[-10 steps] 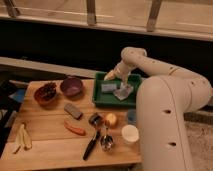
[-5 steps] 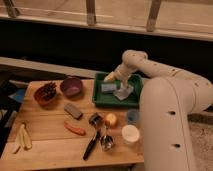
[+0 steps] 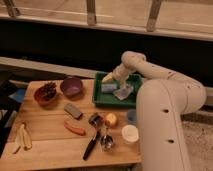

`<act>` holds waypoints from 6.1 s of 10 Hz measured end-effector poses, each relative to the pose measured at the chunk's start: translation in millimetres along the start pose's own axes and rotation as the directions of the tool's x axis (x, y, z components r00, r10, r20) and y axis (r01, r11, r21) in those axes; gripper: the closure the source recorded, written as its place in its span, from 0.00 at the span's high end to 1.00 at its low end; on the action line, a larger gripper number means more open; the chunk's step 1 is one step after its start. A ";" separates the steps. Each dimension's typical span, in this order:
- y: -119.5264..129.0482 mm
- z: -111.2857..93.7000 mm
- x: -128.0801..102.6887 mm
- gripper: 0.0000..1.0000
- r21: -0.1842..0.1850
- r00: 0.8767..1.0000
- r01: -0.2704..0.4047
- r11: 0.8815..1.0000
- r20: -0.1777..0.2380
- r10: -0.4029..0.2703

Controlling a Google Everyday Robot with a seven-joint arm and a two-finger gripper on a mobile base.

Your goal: Wipe table surface with sponge

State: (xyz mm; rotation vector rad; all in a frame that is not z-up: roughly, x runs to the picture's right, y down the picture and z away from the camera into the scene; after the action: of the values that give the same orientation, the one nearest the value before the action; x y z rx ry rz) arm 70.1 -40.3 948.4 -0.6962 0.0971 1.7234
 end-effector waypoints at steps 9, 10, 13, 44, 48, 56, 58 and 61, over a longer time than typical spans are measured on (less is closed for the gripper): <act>1.8 30.4 -11.6 0.80 -0.025 0.999 0.022 0.999 -0.044 -0.023; 4.1 35.0 -10.0 0.80 -0.033 0.998 0.023 0.999 -0.052 -0.025; 2.4 47.0 -4.2 0.80 -0.053 0.997 0.009 0.999 -0.075 -0.013; -2.8 -50.1 -23.3 0.00 0.017 0.993 0.021 1.000 0.113 -0.023; -5.1 -87.2 -21.6 0.00 0.056 0.989 0.031 0.998 0.144 -0.038; 95.3 -55.1 32.8 0.00 -0.118 0.973 0.221 0.968 -0.043 -0.227; 119.3 -45.6 55.6 0.00 -0.173 0.951 0.271 0.947 -0.102 -0.291; 142.8 -36.3 81.1 0.00 -0.214 0.921 0.314 0.925 -0.170 -0.351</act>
State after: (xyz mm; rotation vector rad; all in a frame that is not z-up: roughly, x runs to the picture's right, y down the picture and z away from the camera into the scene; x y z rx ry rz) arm -54.4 -26.1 836.3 -0.9695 -0.0378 1.3384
